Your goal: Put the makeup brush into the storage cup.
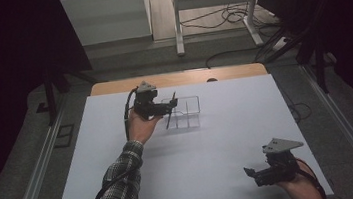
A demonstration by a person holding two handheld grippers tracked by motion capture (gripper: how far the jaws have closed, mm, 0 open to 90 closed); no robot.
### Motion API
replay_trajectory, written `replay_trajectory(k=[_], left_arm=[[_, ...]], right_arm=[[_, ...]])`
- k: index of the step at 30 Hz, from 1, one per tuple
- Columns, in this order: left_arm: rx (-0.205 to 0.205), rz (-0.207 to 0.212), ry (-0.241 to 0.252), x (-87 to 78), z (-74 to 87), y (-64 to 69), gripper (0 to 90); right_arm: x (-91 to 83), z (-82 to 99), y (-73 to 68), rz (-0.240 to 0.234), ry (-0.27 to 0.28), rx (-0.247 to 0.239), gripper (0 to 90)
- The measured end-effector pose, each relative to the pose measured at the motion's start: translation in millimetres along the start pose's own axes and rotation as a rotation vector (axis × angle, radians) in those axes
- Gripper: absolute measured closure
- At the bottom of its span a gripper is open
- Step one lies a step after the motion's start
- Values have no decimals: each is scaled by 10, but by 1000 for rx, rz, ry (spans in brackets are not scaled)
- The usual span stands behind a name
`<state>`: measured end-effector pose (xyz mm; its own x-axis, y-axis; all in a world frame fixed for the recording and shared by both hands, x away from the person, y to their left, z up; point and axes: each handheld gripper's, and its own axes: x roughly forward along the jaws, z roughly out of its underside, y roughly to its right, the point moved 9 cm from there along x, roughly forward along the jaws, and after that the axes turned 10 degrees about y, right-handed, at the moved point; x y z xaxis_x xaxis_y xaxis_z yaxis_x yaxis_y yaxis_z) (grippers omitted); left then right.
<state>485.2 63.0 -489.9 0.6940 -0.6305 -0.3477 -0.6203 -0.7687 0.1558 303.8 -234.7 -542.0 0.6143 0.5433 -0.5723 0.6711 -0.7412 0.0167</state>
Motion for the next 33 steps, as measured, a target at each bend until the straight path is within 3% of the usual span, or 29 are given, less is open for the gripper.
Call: replay_trajectory(k=[14, 33], left_arm=[[70, 11, -27, -132, -35, 9, 33], [106, 16, -44, -313, -39, -21, 14]], right_arm=[[-1, 1, 1, 0, -2, 0, 8], [3, 0, 3, 1, -2, 4, 8]])
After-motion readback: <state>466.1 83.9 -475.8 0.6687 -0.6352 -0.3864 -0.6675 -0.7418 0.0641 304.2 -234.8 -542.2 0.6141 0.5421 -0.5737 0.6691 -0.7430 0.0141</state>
